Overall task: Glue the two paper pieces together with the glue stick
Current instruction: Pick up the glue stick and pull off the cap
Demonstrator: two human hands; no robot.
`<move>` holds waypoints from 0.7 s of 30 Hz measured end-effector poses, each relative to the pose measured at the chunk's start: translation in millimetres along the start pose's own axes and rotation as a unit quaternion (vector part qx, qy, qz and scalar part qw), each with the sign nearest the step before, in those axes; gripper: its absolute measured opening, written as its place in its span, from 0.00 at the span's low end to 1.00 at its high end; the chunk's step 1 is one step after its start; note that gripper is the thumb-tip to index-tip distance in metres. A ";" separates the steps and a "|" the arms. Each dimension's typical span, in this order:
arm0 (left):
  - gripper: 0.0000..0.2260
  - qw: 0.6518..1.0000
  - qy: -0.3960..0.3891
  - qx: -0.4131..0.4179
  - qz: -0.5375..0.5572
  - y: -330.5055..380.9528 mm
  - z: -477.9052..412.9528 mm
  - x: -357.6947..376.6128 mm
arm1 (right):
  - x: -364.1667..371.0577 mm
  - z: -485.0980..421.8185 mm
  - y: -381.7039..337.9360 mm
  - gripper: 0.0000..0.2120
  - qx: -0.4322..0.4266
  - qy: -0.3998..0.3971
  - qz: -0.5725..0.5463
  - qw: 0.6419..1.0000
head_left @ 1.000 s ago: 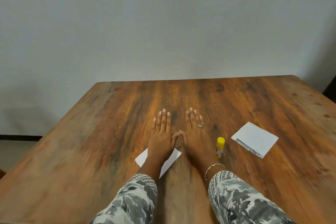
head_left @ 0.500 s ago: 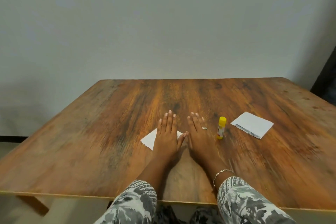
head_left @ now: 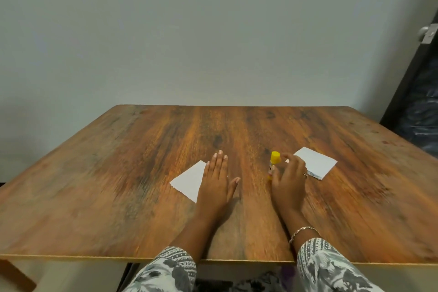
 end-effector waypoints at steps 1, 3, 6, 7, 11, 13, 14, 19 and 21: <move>0.29 1.000 0.002 -0.001 0.007 -0.9 -0.2 1.0 | 5.1 -2.3 2.7 0.18 0.012 -0.027 -0.009 1.000; 0.28 1.000 0.005 -0.005 0.017 -2.5 1.2 2.3 | 16.5 -5.2 6.1 0.22 0.027 -0.088 -0.025 0.995; 0.26 1.000 0.013 0.001 0.020 -1.2 2.5 1.8 | 30.9 -8.6 13.4 0.22 0.055 -0.154 -0.019 0.986; 0.25 1.000 0.018 0.005 0.020 0.0 3.0 0.3 | 34.5 -9.6 15.2 0.19 0.057 -0.167 -0.007 0.984; 0.23 0.999 0.020 0.022 0.027 3.5 4.8 -2.4 | 35.0 -10.7 10.8 0.09 0.028 -0.154 0.011 0.988; 0.23 0.999 0.025 0.019 0.038 3.2 5.4 -4.4 | 31.3 -6.0 0.0 0.09 0.004 -0.147 -0.023 0.989; 0.23 0.999 0.026 0.020 0.041 3.2 5.5 -5.4 | 31.4 -1.1 -7.6 0.09 -0.007 -0.160 -0.053 0.986; 0.24 0.997 -0.002 0.047 0.069 5.0 8.2 -8.0 | 46.1 33.7 -48.2 0.05 -0.036 -0.292 -0.233 0.927; 0.23 0.994 -0.009 0.044 0.101 4.4 9.2 -10.3 | 48.2 39.5 -55.2 0.07 -0.042 -0.305 -0.258 0.916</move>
Point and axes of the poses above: each hand's wrist, its own z-axis away from the middle knuckle, its own x-axis out of the palm, y = z × x, the point moved 6 cm from there along -z, towards the middle knuckle, and after that the axes turned 6 degrees about z, right-handed, at the moved point
